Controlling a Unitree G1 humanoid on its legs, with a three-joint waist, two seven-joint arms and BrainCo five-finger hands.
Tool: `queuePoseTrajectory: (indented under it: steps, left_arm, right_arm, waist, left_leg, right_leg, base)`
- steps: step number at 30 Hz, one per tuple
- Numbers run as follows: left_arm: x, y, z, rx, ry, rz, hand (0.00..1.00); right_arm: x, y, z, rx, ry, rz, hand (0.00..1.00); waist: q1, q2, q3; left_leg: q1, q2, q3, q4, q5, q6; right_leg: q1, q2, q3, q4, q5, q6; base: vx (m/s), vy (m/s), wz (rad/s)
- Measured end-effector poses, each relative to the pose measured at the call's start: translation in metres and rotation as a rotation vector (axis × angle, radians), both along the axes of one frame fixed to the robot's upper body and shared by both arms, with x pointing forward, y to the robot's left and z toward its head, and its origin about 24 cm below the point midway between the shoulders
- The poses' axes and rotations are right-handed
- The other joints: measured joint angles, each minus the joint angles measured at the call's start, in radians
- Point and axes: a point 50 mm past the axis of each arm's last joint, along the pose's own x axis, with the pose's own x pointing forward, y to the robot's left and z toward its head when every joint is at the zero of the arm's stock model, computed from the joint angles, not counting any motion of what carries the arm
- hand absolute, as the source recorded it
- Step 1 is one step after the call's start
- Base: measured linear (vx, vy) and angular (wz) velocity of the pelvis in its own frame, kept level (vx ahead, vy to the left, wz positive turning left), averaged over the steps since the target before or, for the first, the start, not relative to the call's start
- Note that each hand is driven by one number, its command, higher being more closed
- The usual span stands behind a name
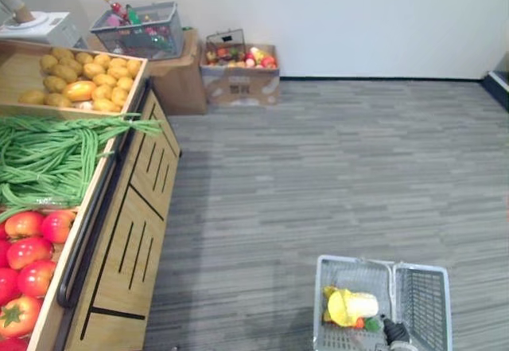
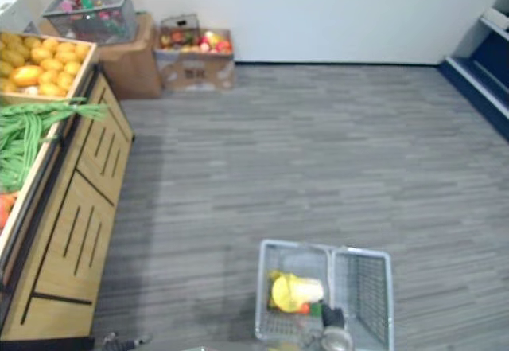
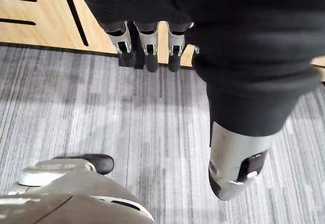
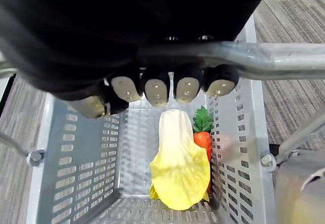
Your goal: Pick vegetable in the basket
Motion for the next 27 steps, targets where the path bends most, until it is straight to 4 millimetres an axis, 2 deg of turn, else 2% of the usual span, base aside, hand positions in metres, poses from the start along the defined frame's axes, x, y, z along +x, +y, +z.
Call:
queuePoseTrajectory:
  steps: [3, 9, 13, 20, 27]
  left_arm:
    - [-0.003, -0.001, -0.001, -0.014, 0.008, 0.003, 0.00]
    - [-0.008, -0.005, -0.004, -0.049, 0.025, -0.004, 0.00]
    - [-0.011, -0.005, -0.005, -0.060, 0.034, -0.005, 0.00]
    - [-0.011, -0.005, -0.005, -0.075, 0.031, -0.011, 0.00]
    - [-0.015, -0.005, -0.006, -0.079, 0.045, -0.009, 0.00]
  right_arm:
    - [-0.011, 0.000, -0.004, 0.021, 0.036, -0.041, 1.00]
    - [-0.024, -0.006, -0.006, 0.041, 0.054, -0.104, 1.00]
    - [-0.029, -0.006, -0.008, 0.057, 0.067, -0.134, 1.00]
    - [-0.038, -0.012, -0.008, 0.080, 0.065, -0.239, 1.00]
    - [-0.044, -0.014, -0.009, 0.089, 0.065, -0.287, 1.00]
  waist:
    - [-0.003, 0.004, -0.013]
    - [-0.011, 0.023, -0.037]
    - [-0.018, 0.023, -0.046]
    - [-0.021, 0.026, -0.048]
    - [-0.022, 0.026, -0.051]
  left_leg:
    - [0.001, 0.006, 0.001, 0.000, 0.000, 0.000]
    - [0.013, 0.022, 0.001, -0.004, 0.000, -0.001]
    - [0.033, 0.023, 0.001, -0.007, 0.000, -0.001]
    - [0.036, 0.017, 0.002, -0.006, 0.000, -0.001]
    - [0.039, 0.007, 0.002, -0.005, 0.000, -0.001]
  right_leg:
    - [0.044, 0.012, -0.014, -0.083, 0.011, 0.018]
    - [0.074, 0.031, -0.025, -0.130, 0.024, 0.035]
    - [0.098, 0.034, -0.025, -0.145, 0.034, 0.038]
    - [0.108, 0.033, -0.024, -0.176, 0.090, 0.036]
    - [0.112, 0.025, -0.023, -0.179, 0.091, 0.036]
  base:
    - [0.02, -0.046, -0.05]
    - [0.02, -0.044, -0.03]
    - [0.00, -0.012, -0.02]
    - [-0.03, -0.005, -0.03]
    - [-0.07, -0.045, 0.00]
